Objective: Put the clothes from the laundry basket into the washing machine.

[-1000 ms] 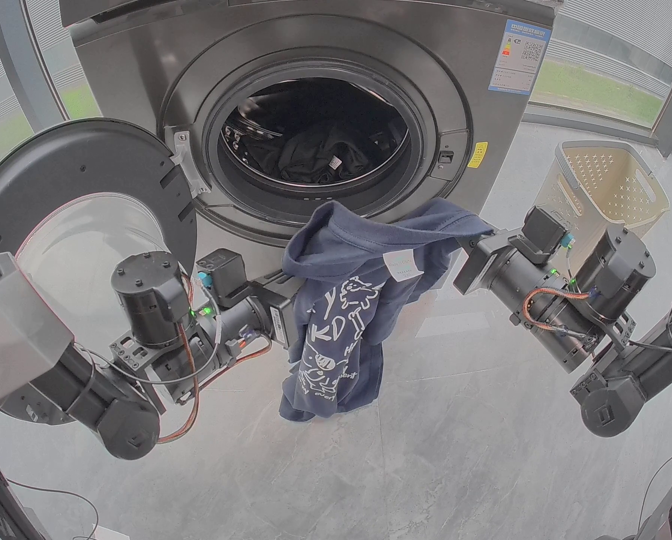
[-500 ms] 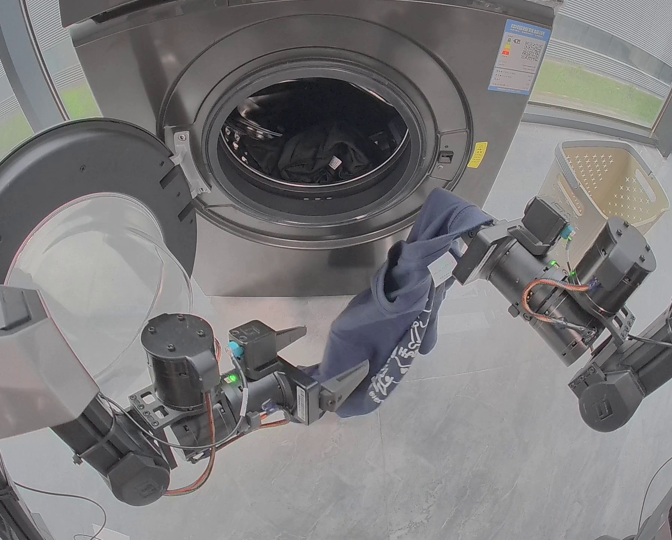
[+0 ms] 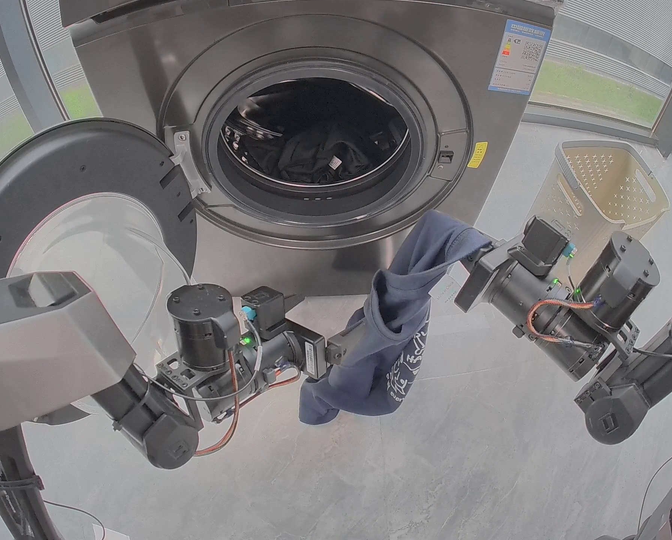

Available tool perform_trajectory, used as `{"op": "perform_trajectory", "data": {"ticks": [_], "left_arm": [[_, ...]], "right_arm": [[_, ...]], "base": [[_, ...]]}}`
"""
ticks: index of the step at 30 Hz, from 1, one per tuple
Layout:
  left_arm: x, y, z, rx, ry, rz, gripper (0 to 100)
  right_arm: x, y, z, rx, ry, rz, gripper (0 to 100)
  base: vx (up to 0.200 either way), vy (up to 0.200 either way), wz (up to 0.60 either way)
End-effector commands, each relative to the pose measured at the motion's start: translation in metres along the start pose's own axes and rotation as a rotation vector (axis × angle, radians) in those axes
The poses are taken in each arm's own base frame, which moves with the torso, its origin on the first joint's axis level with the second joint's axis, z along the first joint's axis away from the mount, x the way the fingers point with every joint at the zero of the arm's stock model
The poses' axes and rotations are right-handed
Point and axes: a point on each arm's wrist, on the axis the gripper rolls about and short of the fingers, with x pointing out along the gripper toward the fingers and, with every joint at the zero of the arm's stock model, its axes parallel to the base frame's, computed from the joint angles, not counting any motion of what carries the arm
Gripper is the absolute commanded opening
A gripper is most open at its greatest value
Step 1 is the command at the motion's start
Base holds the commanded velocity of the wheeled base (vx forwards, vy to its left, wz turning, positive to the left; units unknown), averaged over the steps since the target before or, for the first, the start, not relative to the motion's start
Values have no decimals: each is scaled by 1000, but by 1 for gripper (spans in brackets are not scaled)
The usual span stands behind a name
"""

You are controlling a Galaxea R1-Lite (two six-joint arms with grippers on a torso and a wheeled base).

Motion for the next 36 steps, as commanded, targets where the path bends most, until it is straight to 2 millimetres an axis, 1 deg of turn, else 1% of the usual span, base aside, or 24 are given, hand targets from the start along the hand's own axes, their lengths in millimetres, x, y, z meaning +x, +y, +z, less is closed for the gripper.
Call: {"op": "perform_trajectory", "data": {"ticks": [1, 6, 10, 13, 19, 22, 23, 26, 36], "left_arm": [[18, 9, -17, 0, 27, 18, 100], [23, 8, -25, 13, 43, 5, 100], [26, 12, -37, 28, 75, -8, 100], [36, 12, -40, 32, 63, -10, 100], [56, 9, -37, 38, 20, -24, 100], [57, 4, -37, 41, 16, -38, 100], [57, -2, -38, 46, 15, -56, 100], [56, -10, -37, 50, 13, -91, 100], [58, -18, -38, 64, 8, -164, 100]], "right_arm": [[-2, 3, 2, 0, -2, 14, 0], [-2, 4, 3, 0, -8, 16, 0], [-1, 5, 4, 0, -14, 18, 0], [1, 7, 5, 2, -19, 26, 0], [1, 11, 5, 6, -20, 33, 0], [1, 11, 5, 8, -20, 33, 0], [1, 11, 5, 7, -20, 32, 0], [2, 11, 5, 7, -24, 33, 0], [2, 7, 3, 4, -18, 23, 0]], "base": [[0, 0, 0], [0, 0, 0], [0, 0, 0], [0, 0, 0], [0, 0, 0], [0, 0, 0], [0, 0, 0], [0, 0, 0], [0, 0, 0]]}}
